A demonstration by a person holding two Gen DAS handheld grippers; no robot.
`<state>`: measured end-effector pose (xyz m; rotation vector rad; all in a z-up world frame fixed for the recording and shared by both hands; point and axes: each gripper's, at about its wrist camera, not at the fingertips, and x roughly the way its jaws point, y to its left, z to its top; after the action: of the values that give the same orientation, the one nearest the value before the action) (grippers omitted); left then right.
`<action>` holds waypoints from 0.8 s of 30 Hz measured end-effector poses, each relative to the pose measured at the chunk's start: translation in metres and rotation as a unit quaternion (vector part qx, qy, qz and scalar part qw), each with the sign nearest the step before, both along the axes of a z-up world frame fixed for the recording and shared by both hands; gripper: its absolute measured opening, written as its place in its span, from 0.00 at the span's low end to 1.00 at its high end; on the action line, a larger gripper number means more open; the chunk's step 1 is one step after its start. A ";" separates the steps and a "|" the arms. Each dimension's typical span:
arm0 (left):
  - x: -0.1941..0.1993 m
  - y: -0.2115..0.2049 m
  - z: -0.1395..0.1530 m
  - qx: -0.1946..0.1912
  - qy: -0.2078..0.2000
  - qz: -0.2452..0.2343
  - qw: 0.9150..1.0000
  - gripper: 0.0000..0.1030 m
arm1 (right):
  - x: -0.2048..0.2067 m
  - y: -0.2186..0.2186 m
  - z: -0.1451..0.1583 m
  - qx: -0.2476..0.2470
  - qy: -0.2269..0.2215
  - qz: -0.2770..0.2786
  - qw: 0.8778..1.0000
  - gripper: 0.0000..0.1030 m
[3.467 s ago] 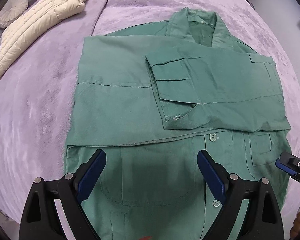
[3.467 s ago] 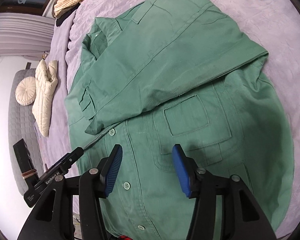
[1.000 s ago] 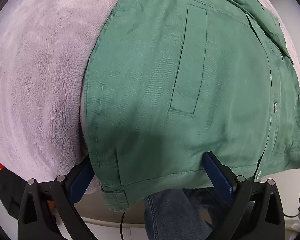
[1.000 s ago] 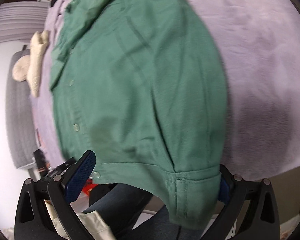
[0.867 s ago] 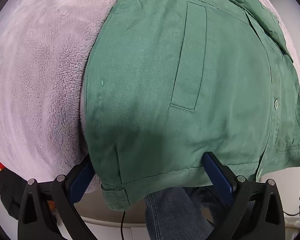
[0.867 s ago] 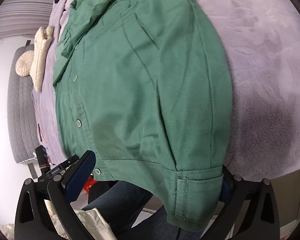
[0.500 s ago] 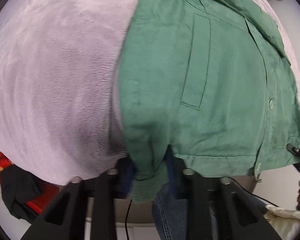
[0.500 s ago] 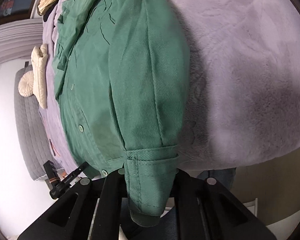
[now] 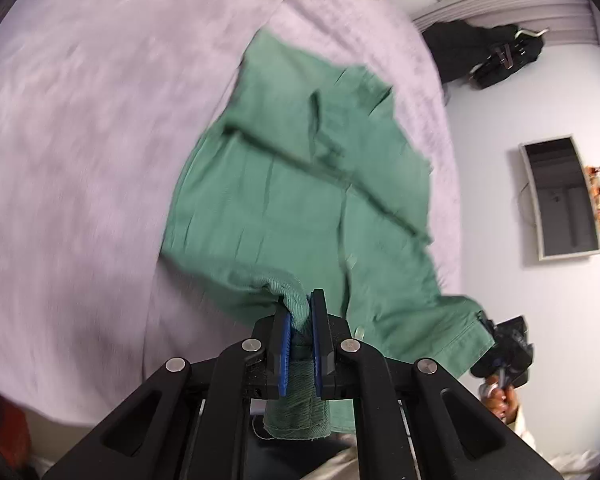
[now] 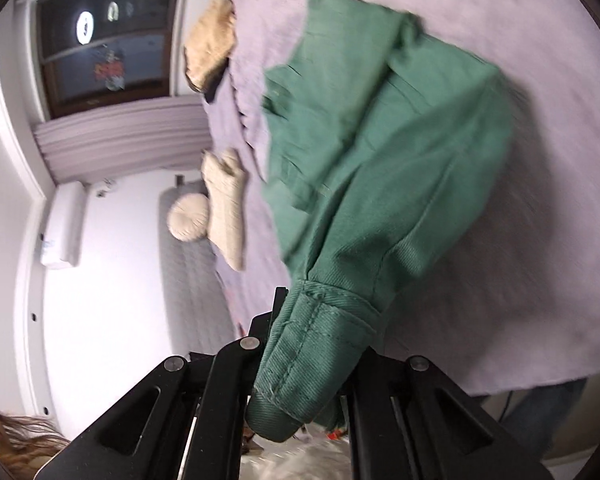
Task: Fold small clothes
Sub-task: 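Lift the hem and fold it toward the collar with both grippers, release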
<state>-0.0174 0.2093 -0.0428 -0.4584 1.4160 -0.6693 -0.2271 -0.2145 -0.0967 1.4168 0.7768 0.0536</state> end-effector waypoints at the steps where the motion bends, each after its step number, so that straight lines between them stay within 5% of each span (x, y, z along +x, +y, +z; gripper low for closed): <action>1: 0.019 -0.004 0.006 -0.009 -0.006 -0.002 1.000 0.09 | 0.008 -0.001 0.006 0.000 -0.011 -0.011 1.000 0.08; 7: 0.115 -0.046 0.018 -0.014 -0.041 -0.035 0.998 0.09 | 0.061 -0.023 0.035 -0.011 -0.057 -0.063 0.996 0.08; 12: 0.176 -0.070 0.011 0.004 -0.057 -0.007 0.998 0.09 | 0.115 -0.059 0.041 -0.029 -0.049 -0.068 0.996 0.08; 24: 0.269 -0.140 -0.065 0.133 -0.063 0.046 0.988 0.09 | 0.256 -0.155 -0.062 -0.017 0.087 -0.046 0.995 0.08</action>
<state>0.2516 0.0692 -0.1076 -0.2635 1.3319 -0.4186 0.0290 -0.3695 -0.1586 1.4357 0.8514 -0.1557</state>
